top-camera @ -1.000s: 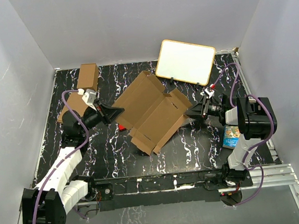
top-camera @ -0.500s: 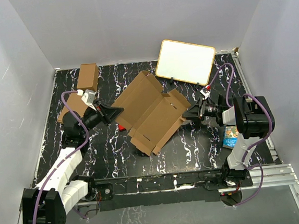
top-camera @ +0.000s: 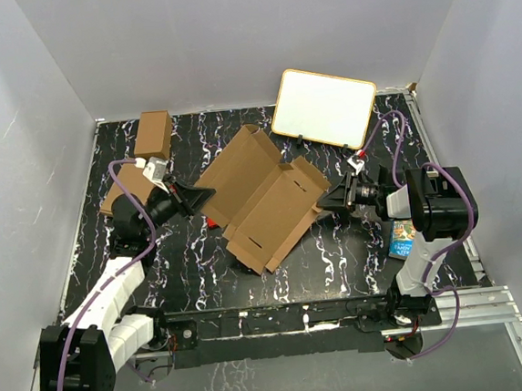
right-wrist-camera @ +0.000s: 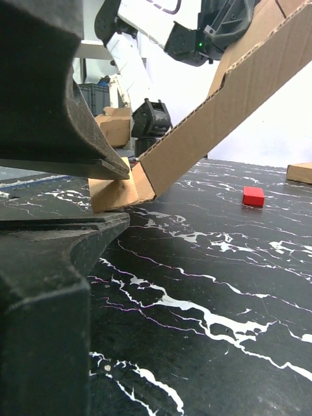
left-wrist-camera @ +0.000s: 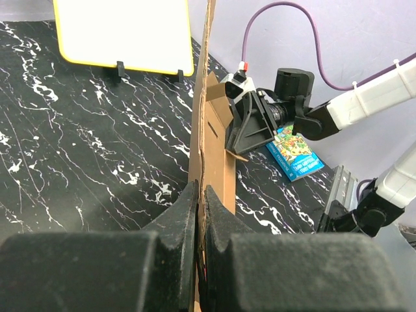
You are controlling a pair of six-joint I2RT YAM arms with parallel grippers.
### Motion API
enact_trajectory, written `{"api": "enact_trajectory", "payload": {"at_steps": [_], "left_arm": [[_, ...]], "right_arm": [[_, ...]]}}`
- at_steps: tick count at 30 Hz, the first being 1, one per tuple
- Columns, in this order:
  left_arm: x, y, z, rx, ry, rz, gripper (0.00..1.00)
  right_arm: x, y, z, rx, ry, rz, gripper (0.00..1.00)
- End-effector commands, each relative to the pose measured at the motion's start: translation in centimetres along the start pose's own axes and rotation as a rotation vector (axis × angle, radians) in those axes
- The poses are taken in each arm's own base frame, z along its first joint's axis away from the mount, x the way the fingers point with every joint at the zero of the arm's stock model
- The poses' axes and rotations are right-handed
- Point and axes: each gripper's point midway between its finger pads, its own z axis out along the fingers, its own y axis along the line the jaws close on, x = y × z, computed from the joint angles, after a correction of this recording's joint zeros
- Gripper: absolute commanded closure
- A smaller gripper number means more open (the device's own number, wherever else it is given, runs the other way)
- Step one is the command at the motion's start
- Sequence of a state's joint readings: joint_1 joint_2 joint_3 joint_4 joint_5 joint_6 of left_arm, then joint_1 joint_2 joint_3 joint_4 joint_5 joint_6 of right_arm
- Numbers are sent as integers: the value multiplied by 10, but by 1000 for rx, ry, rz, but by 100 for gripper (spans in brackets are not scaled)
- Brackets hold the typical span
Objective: Fold the paper box
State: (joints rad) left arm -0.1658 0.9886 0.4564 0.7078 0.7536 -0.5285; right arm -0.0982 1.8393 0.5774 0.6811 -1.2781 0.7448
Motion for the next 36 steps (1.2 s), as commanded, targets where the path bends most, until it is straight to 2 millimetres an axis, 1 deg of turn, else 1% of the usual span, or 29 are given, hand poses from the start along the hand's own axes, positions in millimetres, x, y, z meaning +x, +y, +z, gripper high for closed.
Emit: {"api": "enact_trajectory", "payload": {"at_steps": [1,6,10,11,15,17,21,31,32,33,34,36], "left_arm": [[-4,3,-1,-15,-25,7,100],[-2,5,-1,-20,-26,1,100],[-2,5,-1,-24,-27,1,100],[-1,6,-1,-26,-27,-1,100],[0,7,-1,-27,-26,-5,100],[0,7,-1,-29,-25,-7,100],[1,8,-1,-32,-25,-10,100],[1,3,0,-5,-22,-16,100],[2,2,0,3,-20,-14,100],[1,0,0,13,-18,-11,100],[0,-1,0,21,-14,-8,100],[-1,-4,0,29,-3,4,100]], "right_arm": [[-1,0,5,-10,10,-84,67],[2,-5,8,5,19,-77,65],[3,-9,9,20,19,-69,66],[3,-10,9,22,19,-66,67],[2,-11,10,27,19,-62,76],[2,-11,10,28,20,-59,83],[1,-10,10,26,20,-60,92],[-1,-2,9,7,23,-98,92],[-1,-1,8,-1,28,-104,91],[-2,1,8,-8,32,-112,85],[-2,1,7,-11,36,-121,76],[-4,1,5,-13,48,-171,64]]}}
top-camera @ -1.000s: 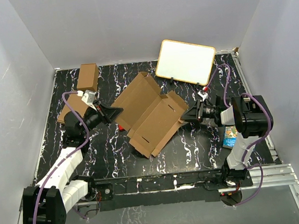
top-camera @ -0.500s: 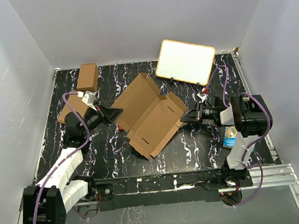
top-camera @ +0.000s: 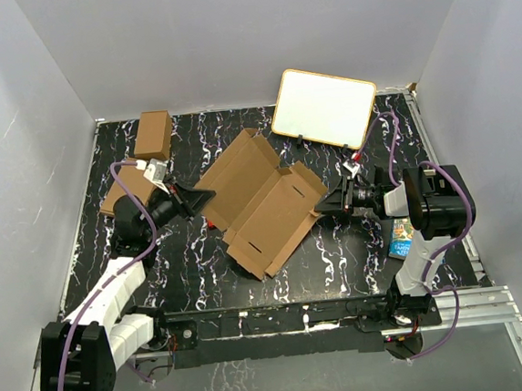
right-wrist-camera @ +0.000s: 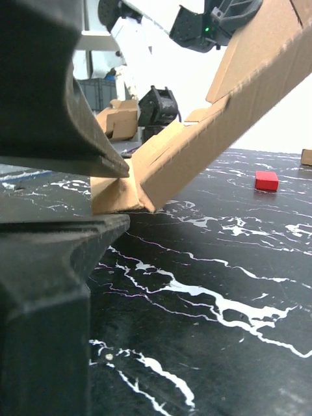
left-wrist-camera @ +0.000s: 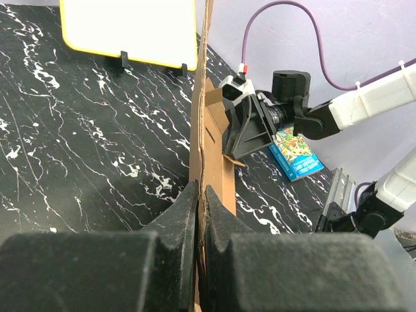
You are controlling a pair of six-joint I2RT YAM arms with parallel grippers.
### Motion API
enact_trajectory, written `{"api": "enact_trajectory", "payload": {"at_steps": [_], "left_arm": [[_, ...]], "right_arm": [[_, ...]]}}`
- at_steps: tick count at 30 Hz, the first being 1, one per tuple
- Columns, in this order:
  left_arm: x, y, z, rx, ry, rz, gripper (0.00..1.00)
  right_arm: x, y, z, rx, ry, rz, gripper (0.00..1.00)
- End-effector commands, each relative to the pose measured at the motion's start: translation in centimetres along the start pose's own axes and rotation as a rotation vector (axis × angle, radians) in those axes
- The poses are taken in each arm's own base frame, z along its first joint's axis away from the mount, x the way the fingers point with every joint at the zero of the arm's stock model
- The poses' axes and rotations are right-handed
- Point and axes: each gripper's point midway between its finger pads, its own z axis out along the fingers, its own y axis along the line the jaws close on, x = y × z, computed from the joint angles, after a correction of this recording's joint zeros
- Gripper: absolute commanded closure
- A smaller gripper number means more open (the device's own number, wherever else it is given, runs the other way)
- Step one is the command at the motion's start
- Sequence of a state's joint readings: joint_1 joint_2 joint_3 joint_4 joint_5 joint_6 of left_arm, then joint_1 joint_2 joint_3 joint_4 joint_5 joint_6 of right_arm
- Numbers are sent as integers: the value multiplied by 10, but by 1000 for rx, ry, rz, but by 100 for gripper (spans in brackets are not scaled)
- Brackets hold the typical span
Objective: Fold the paper box
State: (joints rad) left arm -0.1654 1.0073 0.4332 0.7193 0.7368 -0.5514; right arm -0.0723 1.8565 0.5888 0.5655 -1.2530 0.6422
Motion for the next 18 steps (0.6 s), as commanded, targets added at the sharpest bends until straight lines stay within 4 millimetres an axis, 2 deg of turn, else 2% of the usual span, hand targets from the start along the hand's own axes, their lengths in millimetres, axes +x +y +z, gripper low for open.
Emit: {"api": "enact_trajectory", "payload": {"at_steps": [1,4,7,13,18], "left_arm": [[-12,-13,0,57,-9,55,100],[-16,-17,0,67,11,90,100],[-20,-22,-1,80,38,130,100],[-39,-35,0,108,54,211,100],[-50,-46,0,137,62,205,100]], "right_arm": [[-18,14,-4,-41,14,-217,59],[-23,19,-9,-27,21,-318,47],[-31,28,-19,-7,24,-450,42],[-47,41,-48,79,4,-687,39],[-61,54,-76,144,-14,-843,39]]}}
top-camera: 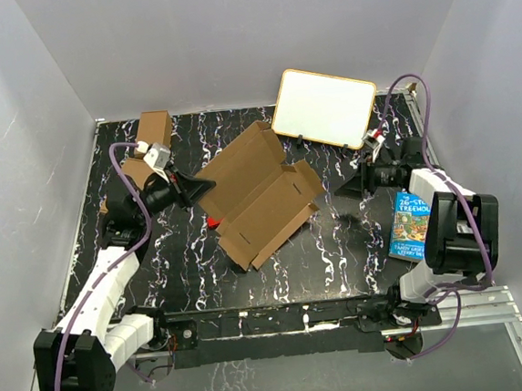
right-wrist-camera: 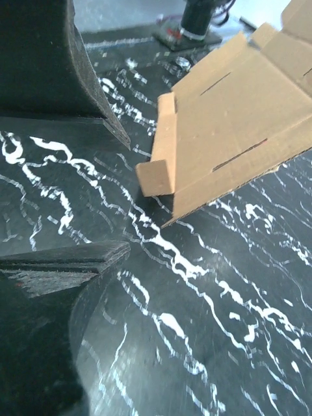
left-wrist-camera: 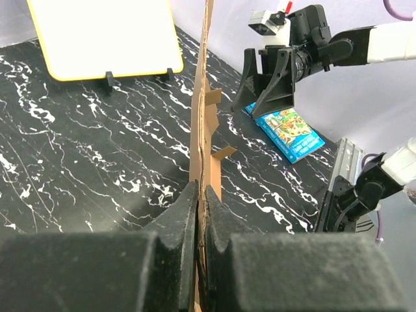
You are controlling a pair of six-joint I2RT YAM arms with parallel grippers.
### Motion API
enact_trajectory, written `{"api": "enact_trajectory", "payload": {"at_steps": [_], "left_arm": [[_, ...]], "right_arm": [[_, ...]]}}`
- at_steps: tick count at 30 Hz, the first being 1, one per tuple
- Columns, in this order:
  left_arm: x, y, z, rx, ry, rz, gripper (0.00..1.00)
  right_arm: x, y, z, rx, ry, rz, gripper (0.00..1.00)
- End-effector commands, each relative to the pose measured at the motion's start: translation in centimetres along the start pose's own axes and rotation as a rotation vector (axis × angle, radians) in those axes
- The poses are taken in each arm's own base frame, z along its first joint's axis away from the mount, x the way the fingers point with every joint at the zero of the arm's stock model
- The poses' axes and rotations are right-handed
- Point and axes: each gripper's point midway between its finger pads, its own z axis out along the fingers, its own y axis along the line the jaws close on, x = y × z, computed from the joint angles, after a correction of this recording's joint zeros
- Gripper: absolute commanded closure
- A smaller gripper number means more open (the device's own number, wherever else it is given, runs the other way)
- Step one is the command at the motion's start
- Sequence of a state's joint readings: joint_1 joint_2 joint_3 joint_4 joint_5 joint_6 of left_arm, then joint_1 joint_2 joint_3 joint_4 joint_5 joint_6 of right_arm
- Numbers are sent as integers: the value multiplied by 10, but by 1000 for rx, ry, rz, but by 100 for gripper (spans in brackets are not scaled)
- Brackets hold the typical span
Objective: Fold the paper box
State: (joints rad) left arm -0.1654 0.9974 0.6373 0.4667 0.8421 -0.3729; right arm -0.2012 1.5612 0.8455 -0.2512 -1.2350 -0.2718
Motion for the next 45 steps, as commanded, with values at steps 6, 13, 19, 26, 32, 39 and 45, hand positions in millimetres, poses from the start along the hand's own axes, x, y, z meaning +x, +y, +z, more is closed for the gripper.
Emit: {"api": "enact_trajectory", "payload": {"at_steps": [6,13,19,26,32,39,45], "left_arm": [[-16,-14,-4,15,-20,-72,100],[3,5,-3,-91,-57,-304,100],[32,16,0,-115,1,-450,100],[55,28,15,-73,157,-494,100],[62,31,26,-11,244,-556,100],[74,34,31,26,311,-605,100],[81,38,33,26,328,-670,100]], "right_arm": [[-24,22,-38,25,-46,-317,38],[-16,43,-33,-73,-106,-292,40],[-2,61,-28,-181,-144,-409,37],[21,71,-24,-209,-124,-623,29],[38,78,-20,-251,-73,-756,28],[42,74,-10,-215,157,-880,27],[47,77,-4,-214,257,-949,27]]}}
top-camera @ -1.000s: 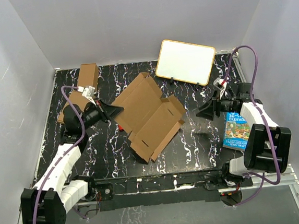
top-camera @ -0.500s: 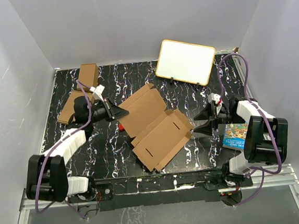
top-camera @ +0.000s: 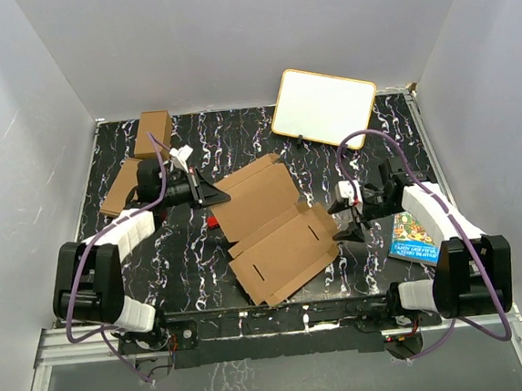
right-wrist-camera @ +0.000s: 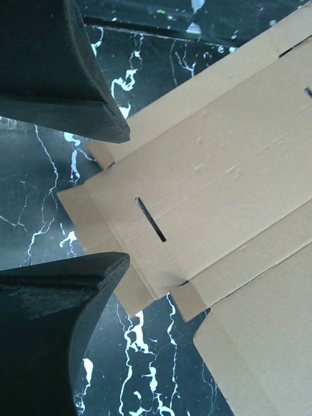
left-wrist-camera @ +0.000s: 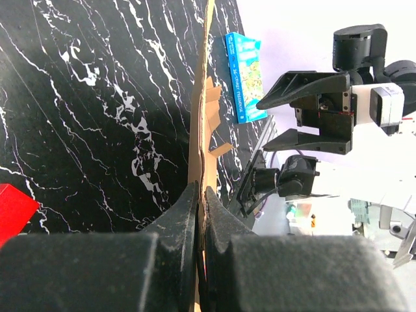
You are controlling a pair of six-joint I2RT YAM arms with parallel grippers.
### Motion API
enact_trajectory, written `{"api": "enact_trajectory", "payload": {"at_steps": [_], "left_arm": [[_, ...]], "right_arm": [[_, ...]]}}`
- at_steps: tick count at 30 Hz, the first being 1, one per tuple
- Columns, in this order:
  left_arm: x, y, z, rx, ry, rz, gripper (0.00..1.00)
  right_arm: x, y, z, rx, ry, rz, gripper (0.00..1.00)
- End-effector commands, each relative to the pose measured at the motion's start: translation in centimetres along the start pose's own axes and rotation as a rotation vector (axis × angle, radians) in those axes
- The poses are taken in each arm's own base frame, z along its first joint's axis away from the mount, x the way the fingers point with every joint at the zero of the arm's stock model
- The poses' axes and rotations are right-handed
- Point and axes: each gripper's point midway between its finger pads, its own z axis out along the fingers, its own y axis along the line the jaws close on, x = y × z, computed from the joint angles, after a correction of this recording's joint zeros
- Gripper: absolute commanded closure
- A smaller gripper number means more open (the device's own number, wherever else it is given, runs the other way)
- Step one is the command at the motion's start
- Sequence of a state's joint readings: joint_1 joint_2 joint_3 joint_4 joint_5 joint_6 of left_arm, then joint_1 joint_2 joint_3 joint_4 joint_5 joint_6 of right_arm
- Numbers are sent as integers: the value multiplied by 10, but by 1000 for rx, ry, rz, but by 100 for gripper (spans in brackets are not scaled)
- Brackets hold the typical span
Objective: Fold the paper box
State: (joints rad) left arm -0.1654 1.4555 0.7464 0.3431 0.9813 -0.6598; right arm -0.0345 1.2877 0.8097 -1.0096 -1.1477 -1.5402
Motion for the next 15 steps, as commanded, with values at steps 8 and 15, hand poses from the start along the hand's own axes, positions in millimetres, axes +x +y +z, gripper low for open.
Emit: {"api": "enact_trajectory", "payload": {"at_steps": [8,15], "left_arm": [[4,-4,0,27,66,-13,100],[12,12,2,-17,80,-17,100]], "right_arm": [[6,17,28,-100,96,-171,28],[14,38,51,-212,154,-244,30]]}}
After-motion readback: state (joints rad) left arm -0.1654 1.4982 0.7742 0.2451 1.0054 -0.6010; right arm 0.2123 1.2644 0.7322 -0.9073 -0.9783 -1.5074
